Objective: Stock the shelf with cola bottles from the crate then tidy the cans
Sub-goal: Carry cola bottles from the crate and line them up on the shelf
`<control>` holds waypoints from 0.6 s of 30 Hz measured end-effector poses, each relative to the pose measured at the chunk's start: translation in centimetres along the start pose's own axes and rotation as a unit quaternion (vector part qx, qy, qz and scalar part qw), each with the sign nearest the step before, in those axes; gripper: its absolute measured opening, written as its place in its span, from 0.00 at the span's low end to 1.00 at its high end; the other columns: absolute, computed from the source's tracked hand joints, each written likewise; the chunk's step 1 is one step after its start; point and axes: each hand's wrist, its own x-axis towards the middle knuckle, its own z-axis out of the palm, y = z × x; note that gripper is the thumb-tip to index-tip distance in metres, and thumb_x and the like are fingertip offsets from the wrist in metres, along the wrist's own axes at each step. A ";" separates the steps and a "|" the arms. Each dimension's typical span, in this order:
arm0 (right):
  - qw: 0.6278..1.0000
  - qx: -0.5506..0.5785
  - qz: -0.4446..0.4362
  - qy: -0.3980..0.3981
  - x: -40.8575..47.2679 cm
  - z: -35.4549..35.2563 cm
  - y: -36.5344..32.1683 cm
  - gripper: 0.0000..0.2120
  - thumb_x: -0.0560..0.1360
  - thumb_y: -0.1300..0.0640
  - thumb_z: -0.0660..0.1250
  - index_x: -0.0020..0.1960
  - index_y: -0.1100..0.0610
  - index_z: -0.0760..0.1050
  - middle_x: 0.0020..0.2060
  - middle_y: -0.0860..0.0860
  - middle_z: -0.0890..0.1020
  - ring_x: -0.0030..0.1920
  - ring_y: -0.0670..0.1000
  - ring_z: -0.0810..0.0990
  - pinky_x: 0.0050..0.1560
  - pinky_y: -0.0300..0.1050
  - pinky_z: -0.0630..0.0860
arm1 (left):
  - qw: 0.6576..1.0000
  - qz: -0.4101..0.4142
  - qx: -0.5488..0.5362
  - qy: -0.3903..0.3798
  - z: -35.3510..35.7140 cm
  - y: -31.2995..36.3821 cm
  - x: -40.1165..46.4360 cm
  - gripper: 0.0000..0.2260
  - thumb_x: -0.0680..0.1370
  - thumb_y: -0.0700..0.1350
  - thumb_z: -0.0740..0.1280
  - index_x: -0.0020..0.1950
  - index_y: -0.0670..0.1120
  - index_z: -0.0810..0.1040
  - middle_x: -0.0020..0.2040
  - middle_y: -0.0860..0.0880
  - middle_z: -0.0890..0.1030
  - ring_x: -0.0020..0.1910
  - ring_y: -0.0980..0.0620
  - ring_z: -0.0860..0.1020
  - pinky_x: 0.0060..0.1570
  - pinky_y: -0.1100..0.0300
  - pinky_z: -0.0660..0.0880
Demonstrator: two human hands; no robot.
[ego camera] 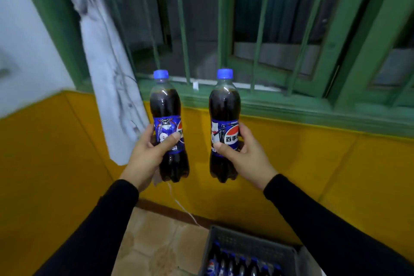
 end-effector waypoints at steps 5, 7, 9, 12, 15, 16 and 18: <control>0.998 0.051 -0.036 -0.033 -1.7 2.7 -9.8 0.25 0.74 0.59 0.72 0.68 0.52 0.69 0.57 0.47 0.82 0.56 0.46 0.81 0.55 0.41 0.78 | 0.998 0.046 -0.010 0.049 -3.5 9.3 -4.9 0.20 0.74 0.46 0.71 0.65 0.48 0.74 0.57 0.46 0.83 0.55 0.48 0.82 0.53 0.53 0.78; 0.995 0.063 -0.047 -0.052 -2.9 3.4 -12.5 0.24 0.74 0.58 0.72 0.68 0.51 0.69 0.57 0.46 0.82 0.56 0.45 0.81 0.54 0.40 0.78 | 0.996 0.061 -0.006 0.066 -4.8 11.8 -7.6 0.23 0.72 0.49 0.72 0.66 0.48 0.74 0.57 0.46 0.83 0.57 0.46 0.82 0.57 0.48 0.77; 0.991 0.081 -0.057 -0.087 -4.3 4.0 -14.7 0.25 0.74 0.59 0.72 0.69 0.52 0.69 0.58 0.48 0.82 0.56 0.45 0.81 0.54 0.41 0.78 | 0.992 0.079 0.001 0.095 -5.6 14.0 -10.9 0.25 0.72 0.50 0.72 0.67 0.47 0.74 0.58 0.45 0.83 0.56 0.46 0.82 0.57 0.49 0.77; 0.985 0.094 -0.073 -0.123 -6.0 5.3 -16.8 0.27 0.73 0.54 0.73 0.69 0.51 0.69 0.59 0.47 0.81 0.58 0.47 0.81 0.59 0.47 0.78 | 0.985 0.104 0.024 0.136 -6.5 16.7 -15.8 0.23 0.73 0.49 0.71 0.66 0.45 0.74 0.57 0.44 0.83 0.53 0.48 0.83 0.51 0.55 0.78; 0.973 0.098 -0.091 -0.186 -8.6 7.5 -19.2 0.23 0.72 0.51 0.74 0.64 0.44 0.72 0.56 0.43 0.82 0.58 0.46 0.81 0.60 0.50 0.78 | 0.971 0.108 0.054 0.205 -7.8 19.1 -22.3 0.20 0.75 0.48 0.70 0.66 0.46 0.74 0.56 0.45 0.83 0.54 0.47 0.82 0.51 0.56 0.78; 0.969 0.101 -0.099 -0.204 -9.6 8.7 -20.0 0.21 0.72 0.52 0.74 0.62 0.41 0.72 0.55 0.41 0.83 0.57 0.45 0.81 0.59 0.48 0.78 | 0.965 0.111 0.067 0.228 -8.5 19.9 -24.8 0.20 0.76 0.48 0.70 0.66 0.46 0.73 0.55 0.45 0.83 0.53 0.47 0.83 0.51 0.56 0.78; 0.959 0.109 -0.113 -0.238 -11.6 10.8 -21.8 0.20 0.73 0.53 0.73 0.63 0.42 0.73 0.54 0.41 0.83 0.56 0.44 0.81 0.57 0.45 0.78 | 0.953 0.110 0.086 0.270 -9.8 20.9 -29.0 0.21 0.75 0.49 0.70 0.67 0.47 0.73 0.56 0.46 0.83 0.53 0.48 0.83 0.52 0.54 0.78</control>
